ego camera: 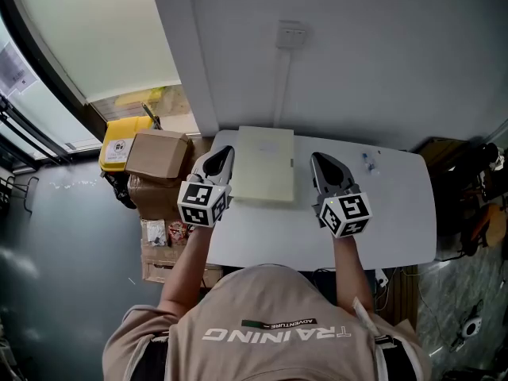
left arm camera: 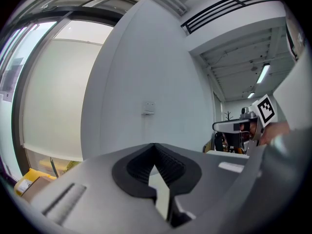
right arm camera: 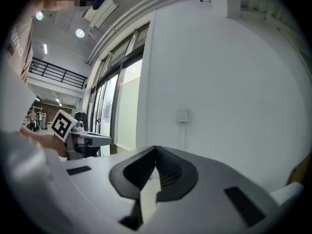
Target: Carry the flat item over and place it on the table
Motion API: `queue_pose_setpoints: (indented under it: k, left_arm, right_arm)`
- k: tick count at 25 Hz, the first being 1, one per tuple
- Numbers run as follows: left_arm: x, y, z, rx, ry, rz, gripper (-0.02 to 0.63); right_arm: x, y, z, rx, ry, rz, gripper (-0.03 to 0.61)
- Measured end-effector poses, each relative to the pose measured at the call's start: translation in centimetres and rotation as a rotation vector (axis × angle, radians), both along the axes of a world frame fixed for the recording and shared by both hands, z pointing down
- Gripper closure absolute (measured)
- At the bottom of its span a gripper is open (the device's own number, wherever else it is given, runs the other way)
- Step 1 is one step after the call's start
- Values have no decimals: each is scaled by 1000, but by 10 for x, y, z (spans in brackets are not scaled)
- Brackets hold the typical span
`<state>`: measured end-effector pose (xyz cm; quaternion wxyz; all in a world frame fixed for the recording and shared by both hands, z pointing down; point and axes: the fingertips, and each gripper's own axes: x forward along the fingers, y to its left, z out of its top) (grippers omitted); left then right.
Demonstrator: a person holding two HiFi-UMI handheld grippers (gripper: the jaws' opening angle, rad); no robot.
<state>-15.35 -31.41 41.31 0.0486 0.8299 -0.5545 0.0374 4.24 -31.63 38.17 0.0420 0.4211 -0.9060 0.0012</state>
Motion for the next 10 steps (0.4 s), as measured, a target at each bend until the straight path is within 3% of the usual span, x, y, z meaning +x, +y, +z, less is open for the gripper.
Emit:
queue_pose_setpoints:
  k: [10]
  left_arm:
    - [-5,2,0,-3,12,-26,607]
  right_arm:
    - [8,-2,3,-1,12,-1,572]
